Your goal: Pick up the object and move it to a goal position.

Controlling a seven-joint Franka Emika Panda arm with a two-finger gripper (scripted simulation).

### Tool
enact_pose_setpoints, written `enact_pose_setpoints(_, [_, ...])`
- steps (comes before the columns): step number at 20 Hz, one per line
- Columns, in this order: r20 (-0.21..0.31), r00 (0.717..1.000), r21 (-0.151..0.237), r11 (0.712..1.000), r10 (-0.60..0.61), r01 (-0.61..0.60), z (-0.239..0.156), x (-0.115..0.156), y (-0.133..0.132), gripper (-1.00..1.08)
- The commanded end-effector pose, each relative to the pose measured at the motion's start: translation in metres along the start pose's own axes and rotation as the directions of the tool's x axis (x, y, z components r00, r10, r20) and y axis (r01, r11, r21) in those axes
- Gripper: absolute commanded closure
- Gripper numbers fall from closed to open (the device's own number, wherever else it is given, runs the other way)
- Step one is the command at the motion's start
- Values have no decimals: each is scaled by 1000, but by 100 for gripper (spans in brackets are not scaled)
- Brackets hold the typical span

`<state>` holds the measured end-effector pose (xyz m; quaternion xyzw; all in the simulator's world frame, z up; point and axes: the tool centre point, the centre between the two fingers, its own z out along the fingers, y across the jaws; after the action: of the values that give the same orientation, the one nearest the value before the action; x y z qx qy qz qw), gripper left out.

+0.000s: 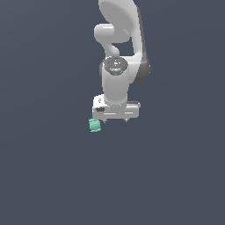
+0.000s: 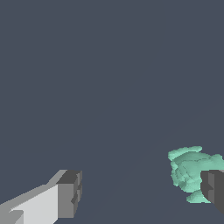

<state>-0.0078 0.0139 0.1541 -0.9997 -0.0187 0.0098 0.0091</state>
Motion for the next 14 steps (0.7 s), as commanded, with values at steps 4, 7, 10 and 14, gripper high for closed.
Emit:
enact_pose_setpoints(4, [-5, 1000, 3, 1000, -3, 3, -3, 1, 0, -92])
enact_pose_setpoints(7, [-21, 1000, 10, 1000, -11, 11, -11, 5, 1, -92])
enact_pose_setpoints(10, [-33, 999, 16, 1000, -15, 16, -18, 8, 0, -92])
enact_pose_setpoints(14, [-33, 999, 16, 1000, -16, 16, -18, 8, 0, -92])
